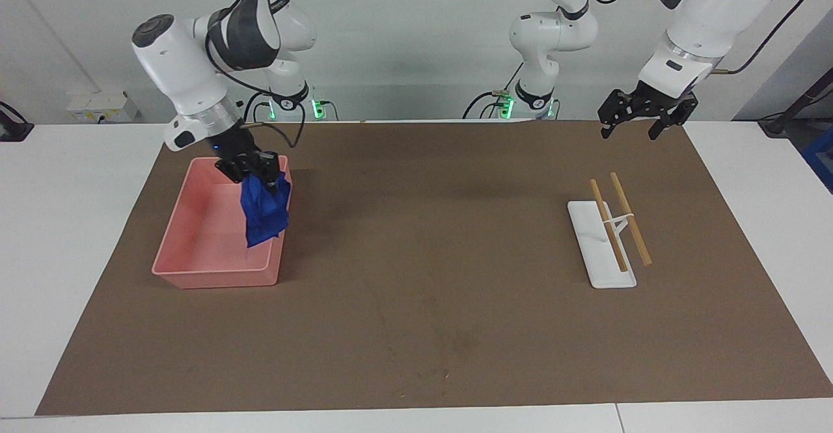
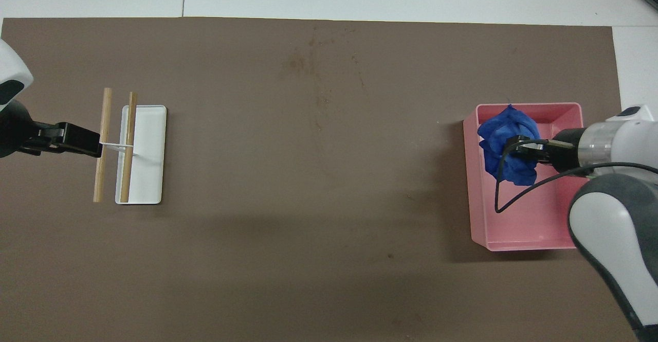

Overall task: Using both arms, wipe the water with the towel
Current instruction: 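Lower the cloth into the pink bin and open the right gripper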

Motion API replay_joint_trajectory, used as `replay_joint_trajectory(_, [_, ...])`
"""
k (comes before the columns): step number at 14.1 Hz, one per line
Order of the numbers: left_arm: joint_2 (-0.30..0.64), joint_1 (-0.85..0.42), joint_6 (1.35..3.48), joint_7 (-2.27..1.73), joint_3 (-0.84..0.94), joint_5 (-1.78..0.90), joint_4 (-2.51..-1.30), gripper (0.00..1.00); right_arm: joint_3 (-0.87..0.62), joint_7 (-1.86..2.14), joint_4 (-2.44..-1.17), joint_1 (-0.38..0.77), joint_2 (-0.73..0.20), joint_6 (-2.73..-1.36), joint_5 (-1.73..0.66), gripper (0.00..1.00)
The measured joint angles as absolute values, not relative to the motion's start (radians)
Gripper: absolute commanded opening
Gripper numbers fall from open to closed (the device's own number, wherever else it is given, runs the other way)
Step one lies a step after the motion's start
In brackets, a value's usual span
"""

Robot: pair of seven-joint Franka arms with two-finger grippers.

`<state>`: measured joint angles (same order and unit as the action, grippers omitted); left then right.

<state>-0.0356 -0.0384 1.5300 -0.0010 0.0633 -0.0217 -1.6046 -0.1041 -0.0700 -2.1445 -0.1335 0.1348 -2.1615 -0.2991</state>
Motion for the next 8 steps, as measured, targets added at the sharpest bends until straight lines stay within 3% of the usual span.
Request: replay_joint_trajectory(8, [-0.036, -0.038, 1.53, -0.001, 0.063, -0.022, -1.605, 1.0, -0.106, -0.046, -2.285, -0.284, 0.083, -2.144, -0.298, 0.0])
